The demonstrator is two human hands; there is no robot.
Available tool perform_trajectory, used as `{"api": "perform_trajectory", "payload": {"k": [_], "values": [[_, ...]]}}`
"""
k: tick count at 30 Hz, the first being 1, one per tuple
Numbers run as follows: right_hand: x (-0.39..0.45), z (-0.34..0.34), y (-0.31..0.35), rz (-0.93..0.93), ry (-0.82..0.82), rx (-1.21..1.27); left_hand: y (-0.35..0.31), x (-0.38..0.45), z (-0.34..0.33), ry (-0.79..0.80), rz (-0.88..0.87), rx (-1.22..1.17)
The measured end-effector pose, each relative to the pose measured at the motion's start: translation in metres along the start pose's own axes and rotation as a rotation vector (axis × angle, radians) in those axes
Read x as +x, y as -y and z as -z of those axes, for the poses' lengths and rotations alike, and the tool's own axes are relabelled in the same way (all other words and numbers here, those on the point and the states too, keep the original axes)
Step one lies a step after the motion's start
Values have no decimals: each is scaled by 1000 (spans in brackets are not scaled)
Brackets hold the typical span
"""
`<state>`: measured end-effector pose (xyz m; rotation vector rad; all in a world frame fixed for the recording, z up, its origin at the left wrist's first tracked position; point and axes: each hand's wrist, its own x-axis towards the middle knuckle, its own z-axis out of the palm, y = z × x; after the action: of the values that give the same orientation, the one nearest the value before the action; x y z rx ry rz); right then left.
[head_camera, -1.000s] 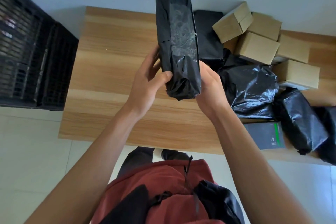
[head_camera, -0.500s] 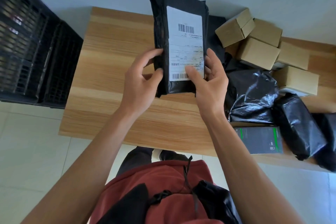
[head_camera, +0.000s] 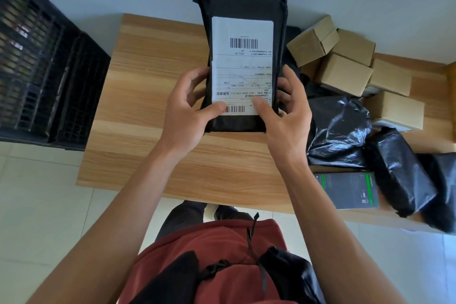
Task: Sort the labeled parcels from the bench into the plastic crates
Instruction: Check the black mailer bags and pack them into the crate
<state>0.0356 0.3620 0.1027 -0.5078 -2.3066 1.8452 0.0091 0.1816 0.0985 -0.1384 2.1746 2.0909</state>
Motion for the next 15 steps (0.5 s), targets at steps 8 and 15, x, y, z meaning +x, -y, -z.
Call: {"api": "perform_trajectory", "payload": {"k": [8, 15], "values": [[34, 24, 17, -7, 85, -50, -14, 12, 23, 146, 35, 0], [57, 49, 45, -35, 126, 85, -39, 31, 30, 283, 48, -108]]}}
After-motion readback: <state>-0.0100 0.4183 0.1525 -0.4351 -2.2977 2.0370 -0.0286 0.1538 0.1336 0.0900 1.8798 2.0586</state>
